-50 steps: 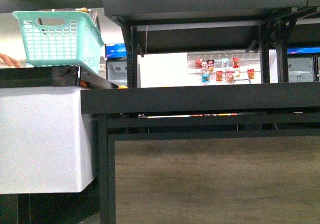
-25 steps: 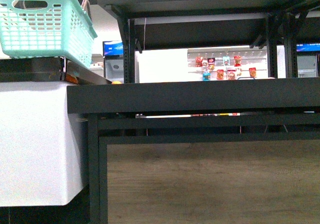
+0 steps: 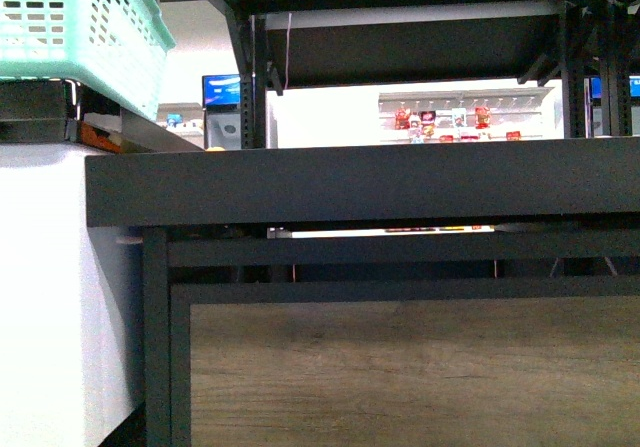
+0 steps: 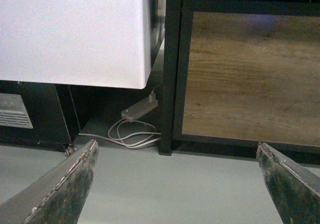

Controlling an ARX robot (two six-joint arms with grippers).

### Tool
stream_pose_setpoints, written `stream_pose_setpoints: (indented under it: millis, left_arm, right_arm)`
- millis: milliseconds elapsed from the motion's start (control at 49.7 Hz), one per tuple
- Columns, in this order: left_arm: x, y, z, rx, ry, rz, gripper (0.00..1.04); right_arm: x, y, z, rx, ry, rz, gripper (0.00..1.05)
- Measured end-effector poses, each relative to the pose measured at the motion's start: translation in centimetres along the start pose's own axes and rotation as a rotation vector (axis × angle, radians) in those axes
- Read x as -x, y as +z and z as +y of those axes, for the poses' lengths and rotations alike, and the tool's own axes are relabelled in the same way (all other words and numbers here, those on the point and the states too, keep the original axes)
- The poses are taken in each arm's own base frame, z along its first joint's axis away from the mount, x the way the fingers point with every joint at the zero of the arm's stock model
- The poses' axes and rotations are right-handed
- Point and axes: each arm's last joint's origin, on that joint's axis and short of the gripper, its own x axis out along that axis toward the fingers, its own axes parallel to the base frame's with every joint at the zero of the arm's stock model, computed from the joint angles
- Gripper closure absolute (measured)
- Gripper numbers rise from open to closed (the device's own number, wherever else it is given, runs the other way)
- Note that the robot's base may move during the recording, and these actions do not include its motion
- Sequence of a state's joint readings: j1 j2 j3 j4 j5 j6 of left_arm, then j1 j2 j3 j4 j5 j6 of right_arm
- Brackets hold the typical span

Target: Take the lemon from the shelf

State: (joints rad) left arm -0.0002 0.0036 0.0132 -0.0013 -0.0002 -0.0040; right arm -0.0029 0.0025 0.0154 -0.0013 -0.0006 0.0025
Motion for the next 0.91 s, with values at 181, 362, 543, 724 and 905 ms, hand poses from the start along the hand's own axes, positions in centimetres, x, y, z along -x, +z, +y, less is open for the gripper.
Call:
stream_pose_setpoints:
  millis: [181,362,543,724,905]
  left_arm:
    - [0.00,-0.01,0.00,0.000,-0.001,0.001,0.08]
    - [0.00,0.00,0.00,0.000,0.000,0.000,0.08]
    - [0.00,0.00,0.00,0.000,-0.001,0.000,0.08]
    - [0.00,0.01,0.00,0.000,0.001,-0.001,0.08]
    - [0.00,0.00,0.00,0.000,-0.001,0.000,0.08]
  right_arm:
    - [0.00,0.00,0.00,0.000,0.001,0.000,0.08]
    - [0.00,0.00,0.01,0.000,0.003,0.000,0.08]
    - [0.00,0.00,0.01,0.000,0.002,0.000,0.08]
    - [0.00,0.00,0.01,0.000,0.002,0.000,0.08]
    - [0.00,-0.01,0.00,0.000,0.002,0.001,0.08]
